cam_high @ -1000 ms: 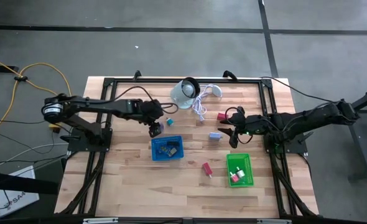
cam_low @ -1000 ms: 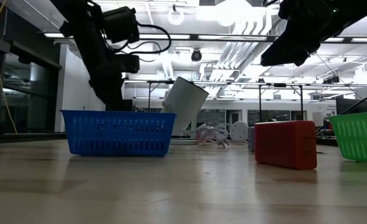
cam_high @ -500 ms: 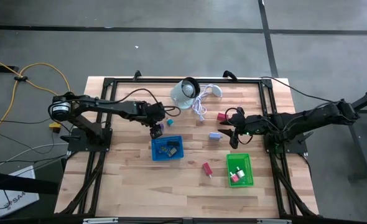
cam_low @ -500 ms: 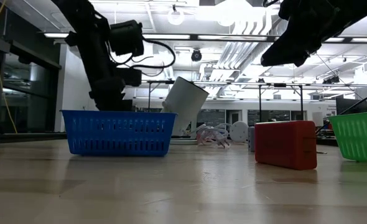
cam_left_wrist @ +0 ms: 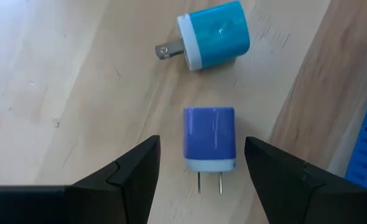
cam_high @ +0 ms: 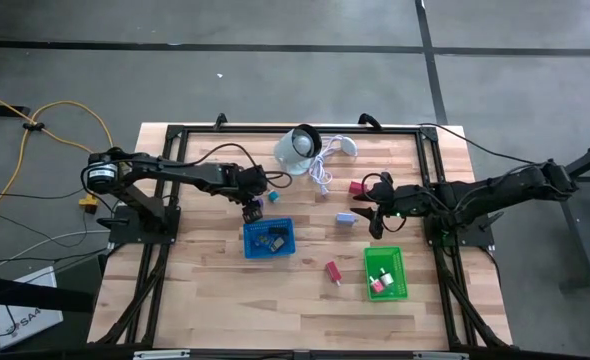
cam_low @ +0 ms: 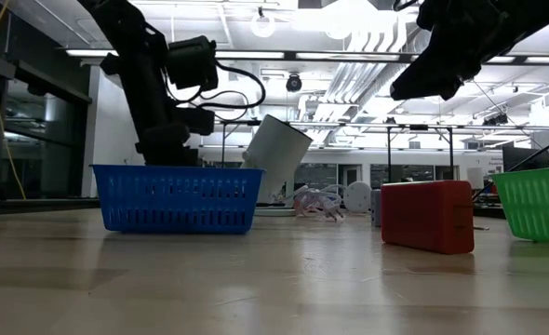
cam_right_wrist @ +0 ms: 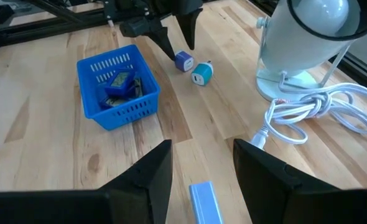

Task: Pick & Place Office items
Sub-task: Put the violet charger adapter into the green bin

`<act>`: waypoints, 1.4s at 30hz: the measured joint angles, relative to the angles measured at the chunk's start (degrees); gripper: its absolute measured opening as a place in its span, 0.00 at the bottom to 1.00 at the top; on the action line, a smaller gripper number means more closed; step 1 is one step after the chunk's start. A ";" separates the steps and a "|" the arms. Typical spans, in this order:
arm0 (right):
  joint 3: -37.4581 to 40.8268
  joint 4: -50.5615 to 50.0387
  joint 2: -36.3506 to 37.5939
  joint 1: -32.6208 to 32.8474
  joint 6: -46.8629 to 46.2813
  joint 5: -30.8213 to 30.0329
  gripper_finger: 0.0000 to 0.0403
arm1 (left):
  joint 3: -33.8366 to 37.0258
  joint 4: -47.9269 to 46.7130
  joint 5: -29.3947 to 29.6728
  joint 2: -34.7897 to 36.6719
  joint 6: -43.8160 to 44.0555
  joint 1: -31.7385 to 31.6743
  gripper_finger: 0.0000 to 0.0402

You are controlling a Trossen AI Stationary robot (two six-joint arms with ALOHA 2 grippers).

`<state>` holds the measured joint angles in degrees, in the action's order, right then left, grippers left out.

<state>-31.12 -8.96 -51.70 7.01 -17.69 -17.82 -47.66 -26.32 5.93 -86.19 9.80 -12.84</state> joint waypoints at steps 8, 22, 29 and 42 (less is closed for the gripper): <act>0.01 0.03 0.00 0.00 -0.01 0.02 0.39 | 0.07 0.51 0.02 -1.53 -0.92 0.00 0.56; -0.01 -0.41 0.00 -0.02 -0.01 0.21 0.39 | 0.04 1.70 0.13 -4.51 -1.20 0.00 0.54; 0.01 -0.41 0.00 -0.02 -0.02 0.21 0.39 | 0.02 1.93 0.13 -4.35 -1.22 0.02 0.44; 0.01 -0.45 0.00 -0.02 -0.02 0.20 0.39 | 0.02 1.95 0.13 -4.31 -1.38 0.01 0.33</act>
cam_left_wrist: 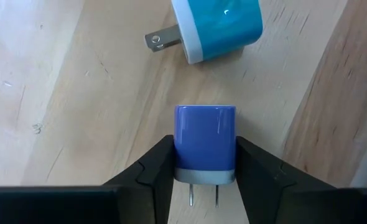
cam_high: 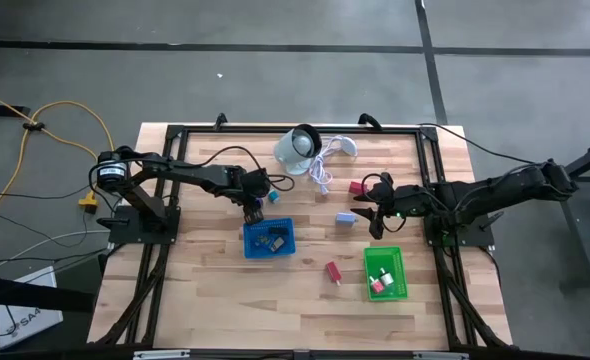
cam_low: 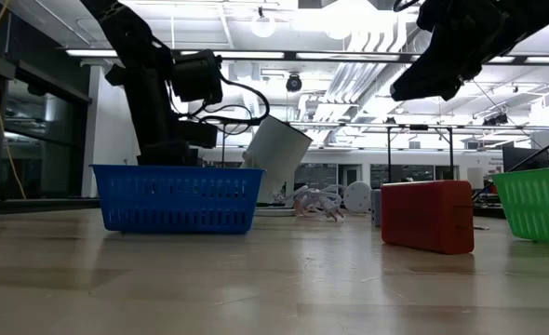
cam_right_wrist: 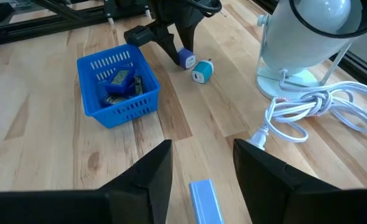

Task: Pick & Place Office items
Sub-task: Put the violet charger adapter into the green bin

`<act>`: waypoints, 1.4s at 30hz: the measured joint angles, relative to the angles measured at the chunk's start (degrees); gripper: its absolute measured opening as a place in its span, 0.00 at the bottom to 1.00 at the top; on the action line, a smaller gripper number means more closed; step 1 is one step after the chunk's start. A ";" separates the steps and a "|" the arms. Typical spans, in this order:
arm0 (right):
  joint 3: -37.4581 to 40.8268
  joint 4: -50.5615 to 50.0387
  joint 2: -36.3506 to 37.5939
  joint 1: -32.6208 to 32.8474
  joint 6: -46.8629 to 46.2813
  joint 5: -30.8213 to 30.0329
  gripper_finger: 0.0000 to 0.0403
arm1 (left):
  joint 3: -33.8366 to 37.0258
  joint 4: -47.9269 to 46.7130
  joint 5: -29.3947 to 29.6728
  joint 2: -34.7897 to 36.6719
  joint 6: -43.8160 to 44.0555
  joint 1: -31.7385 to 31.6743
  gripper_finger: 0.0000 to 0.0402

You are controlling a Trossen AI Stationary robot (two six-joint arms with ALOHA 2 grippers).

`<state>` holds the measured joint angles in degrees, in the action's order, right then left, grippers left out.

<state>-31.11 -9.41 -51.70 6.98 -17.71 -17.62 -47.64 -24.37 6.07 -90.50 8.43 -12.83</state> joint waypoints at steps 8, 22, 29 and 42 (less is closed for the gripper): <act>-0.01 0.00 0.00 0.00 0.00 2.58 0.39 | -0.03 -0.15 0.17 0.63 -1.84 0.01 0.33; -0.02 5.26 -1.60 0.00 4.40 3.19 0.39 | -0.74 4.02 0.98 14.31 -4.95 2.43 0.33; -0.04 16.96 -8.93 0.00 8.69 5.74 0.39 | -0.76 14.43 0.76 16.86 -9.11 9.81 0.33; -0.04 44.27 -26.82 0.11 15.21 6.48 0.39 | -0.76 25.66 10.09 16.46 -16.18 19.87 0.33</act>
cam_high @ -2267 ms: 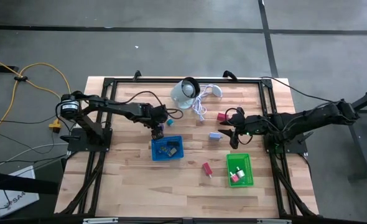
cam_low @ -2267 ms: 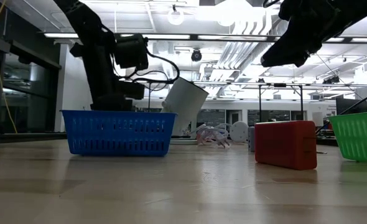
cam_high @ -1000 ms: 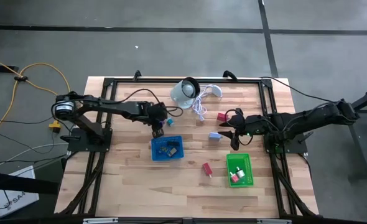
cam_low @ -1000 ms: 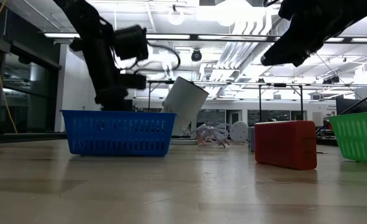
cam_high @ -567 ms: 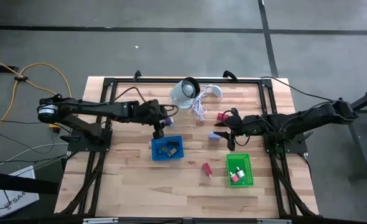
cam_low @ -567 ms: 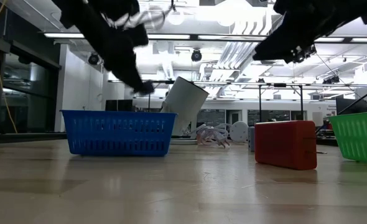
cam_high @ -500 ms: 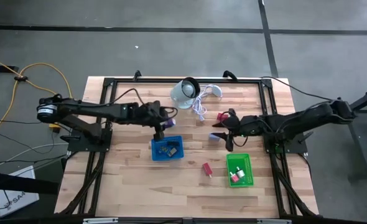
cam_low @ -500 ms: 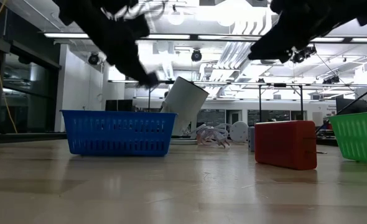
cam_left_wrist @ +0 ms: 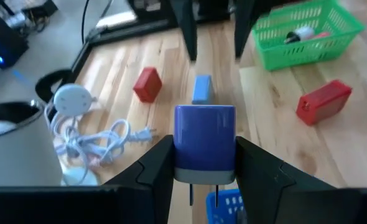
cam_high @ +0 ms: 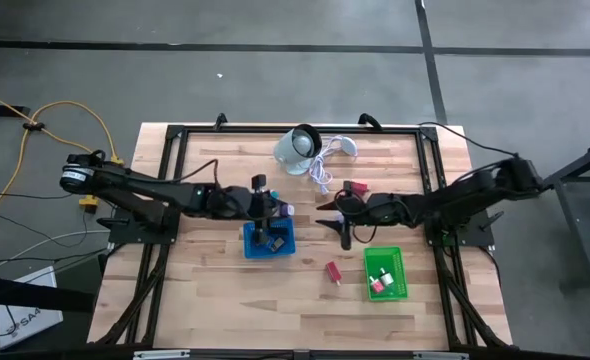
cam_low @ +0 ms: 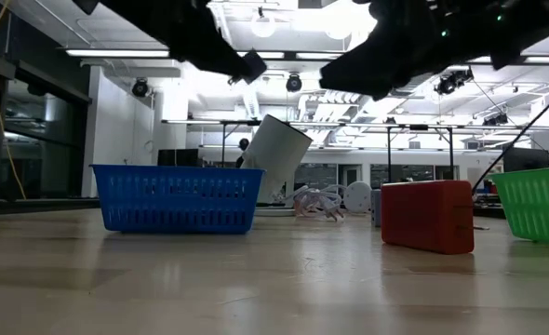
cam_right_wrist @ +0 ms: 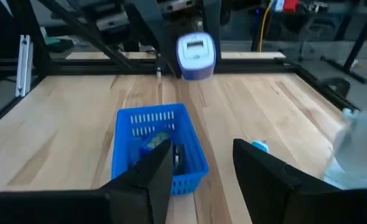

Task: Pick & Place Office items
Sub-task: Put the violet charger adapter into the green bin

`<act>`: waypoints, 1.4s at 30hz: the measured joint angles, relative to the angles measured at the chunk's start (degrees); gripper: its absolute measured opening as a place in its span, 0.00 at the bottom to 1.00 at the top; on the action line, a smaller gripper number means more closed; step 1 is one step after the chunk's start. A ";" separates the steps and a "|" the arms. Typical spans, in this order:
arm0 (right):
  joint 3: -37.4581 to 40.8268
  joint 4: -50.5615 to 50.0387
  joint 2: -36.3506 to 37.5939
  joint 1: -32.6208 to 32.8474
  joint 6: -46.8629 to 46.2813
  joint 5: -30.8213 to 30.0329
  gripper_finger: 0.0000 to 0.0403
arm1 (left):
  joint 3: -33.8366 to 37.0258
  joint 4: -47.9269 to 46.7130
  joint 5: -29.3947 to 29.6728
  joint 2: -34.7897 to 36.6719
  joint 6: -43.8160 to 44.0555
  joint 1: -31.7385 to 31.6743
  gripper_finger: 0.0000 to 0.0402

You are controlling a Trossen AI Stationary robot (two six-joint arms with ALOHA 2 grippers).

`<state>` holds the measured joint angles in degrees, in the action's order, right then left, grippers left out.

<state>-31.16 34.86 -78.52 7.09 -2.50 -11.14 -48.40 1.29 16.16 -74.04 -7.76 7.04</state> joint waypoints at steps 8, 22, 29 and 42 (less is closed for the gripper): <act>0.00 13.44 -7.17 0.02 3.93 0.86 0.39 | 0.00 0.75 0.21 -0.03 1.01 0.20 0.33; -8.73 10.04 -13.69 0.04 11.24 -1.92 0.39 | 0.04 3.24 0.75 -2.51 1.33 0.34 0.33; -9.05 9.52 -13.69 -0.04 11.34 -2.18 0.39 | 0.04 3.44 0.77 -2.51 1.32 0.47 0.33; -9.11 9.71 -12.55 1.14 13.10 -3.94 0.39 | 0.02 3.19 1.32 -2.49 1.57 0.68 0.33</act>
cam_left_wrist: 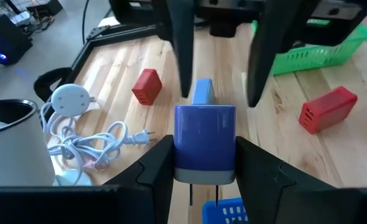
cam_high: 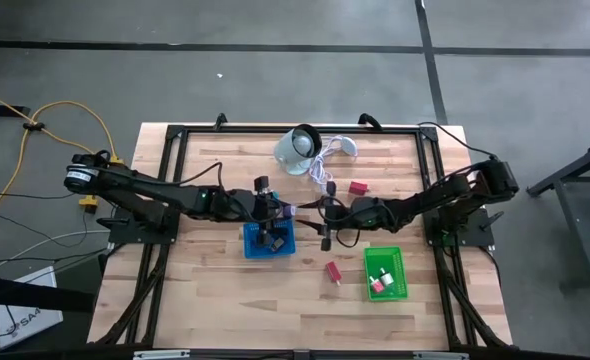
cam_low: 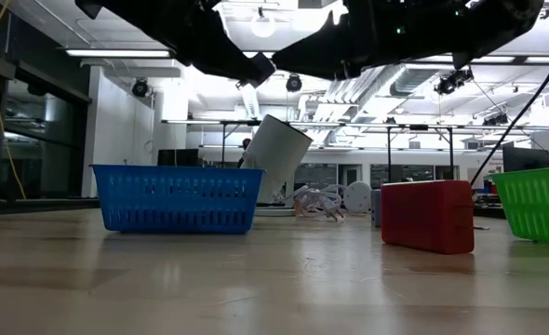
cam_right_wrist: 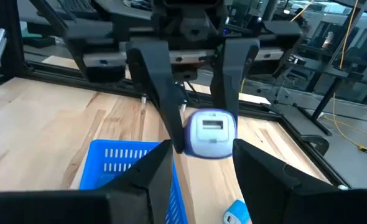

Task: Pick & Place Office items
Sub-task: Put the violet charger adapter into the green bin

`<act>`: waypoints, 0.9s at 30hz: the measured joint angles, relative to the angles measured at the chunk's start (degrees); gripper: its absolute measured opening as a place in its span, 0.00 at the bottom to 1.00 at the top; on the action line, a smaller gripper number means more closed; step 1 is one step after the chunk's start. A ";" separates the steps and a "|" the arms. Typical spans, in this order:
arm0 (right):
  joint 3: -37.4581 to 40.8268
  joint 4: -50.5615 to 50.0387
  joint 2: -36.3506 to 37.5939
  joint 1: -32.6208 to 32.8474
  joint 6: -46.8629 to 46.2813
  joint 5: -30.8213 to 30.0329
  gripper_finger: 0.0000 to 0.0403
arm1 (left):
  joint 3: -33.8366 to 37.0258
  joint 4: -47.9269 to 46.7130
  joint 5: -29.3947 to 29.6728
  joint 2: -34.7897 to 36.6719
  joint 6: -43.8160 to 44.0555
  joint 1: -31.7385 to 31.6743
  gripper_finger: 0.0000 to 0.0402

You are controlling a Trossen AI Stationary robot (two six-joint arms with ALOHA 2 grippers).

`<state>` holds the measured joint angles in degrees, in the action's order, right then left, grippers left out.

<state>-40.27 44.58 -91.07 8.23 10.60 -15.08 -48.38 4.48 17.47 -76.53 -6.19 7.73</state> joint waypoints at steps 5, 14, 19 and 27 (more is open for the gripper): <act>0.02 0.02 0.28 0.00 0.09 -0.01 0.39 | 0.00 -0.07 0.00 0.00 0.04 0.15 0.33; 0.02 -0.24 0.26 0.00 0.09 0.18 0.39 | 0.00 -0.09 0.07 0.00 0.19 1.28 0.33; 0.02 -0.22 0.26 0.00 -0.30 0.60 0.39 | 0.00 0.82 0.36 0.00 0.17 1.90 0.33; 0.02 -0.17 0.26 0.00 -0.47 0.88 0.39 | 0.00 3.23 0.39 0.02 -0.47 1.88 0.33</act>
<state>-40.25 44.40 -90.80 8.23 10.13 -14.20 -48.38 7.70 17.87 -76.51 -6.66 9.61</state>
